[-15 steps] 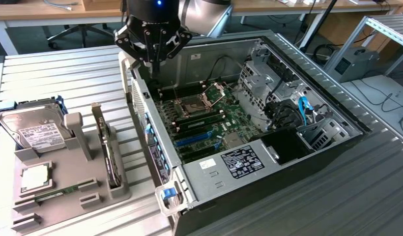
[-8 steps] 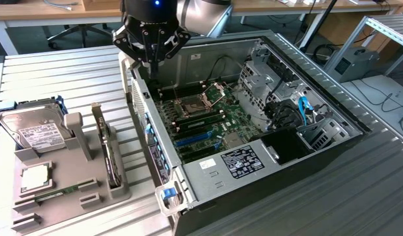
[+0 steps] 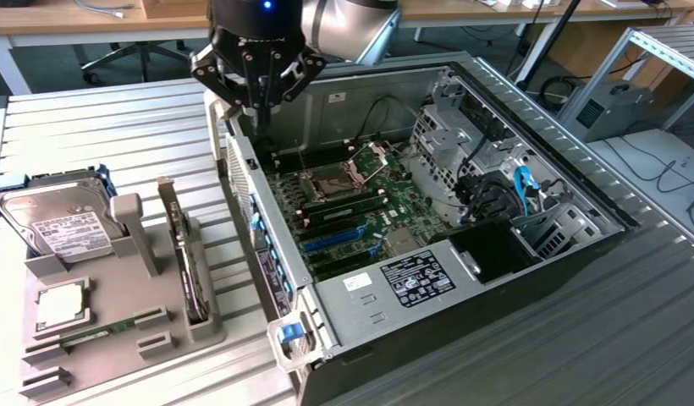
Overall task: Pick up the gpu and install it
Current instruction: 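Reach for the gpu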
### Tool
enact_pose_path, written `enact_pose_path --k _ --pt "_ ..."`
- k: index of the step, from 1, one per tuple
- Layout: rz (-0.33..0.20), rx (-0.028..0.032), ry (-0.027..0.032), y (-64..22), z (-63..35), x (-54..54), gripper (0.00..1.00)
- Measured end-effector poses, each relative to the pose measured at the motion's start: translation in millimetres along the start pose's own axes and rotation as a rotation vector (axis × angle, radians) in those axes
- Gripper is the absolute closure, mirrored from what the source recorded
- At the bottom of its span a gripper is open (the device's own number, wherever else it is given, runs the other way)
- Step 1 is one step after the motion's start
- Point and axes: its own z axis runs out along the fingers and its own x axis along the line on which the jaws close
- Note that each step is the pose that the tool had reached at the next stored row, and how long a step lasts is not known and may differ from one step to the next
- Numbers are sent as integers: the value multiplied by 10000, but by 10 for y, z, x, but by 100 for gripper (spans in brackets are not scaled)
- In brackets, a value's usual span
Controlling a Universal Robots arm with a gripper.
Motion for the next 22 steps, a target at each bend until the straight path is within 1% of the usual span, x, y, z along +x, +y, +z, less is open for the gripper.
enact_pose_path --k 22 --pt "0 0 0 -7 -2 96 89"
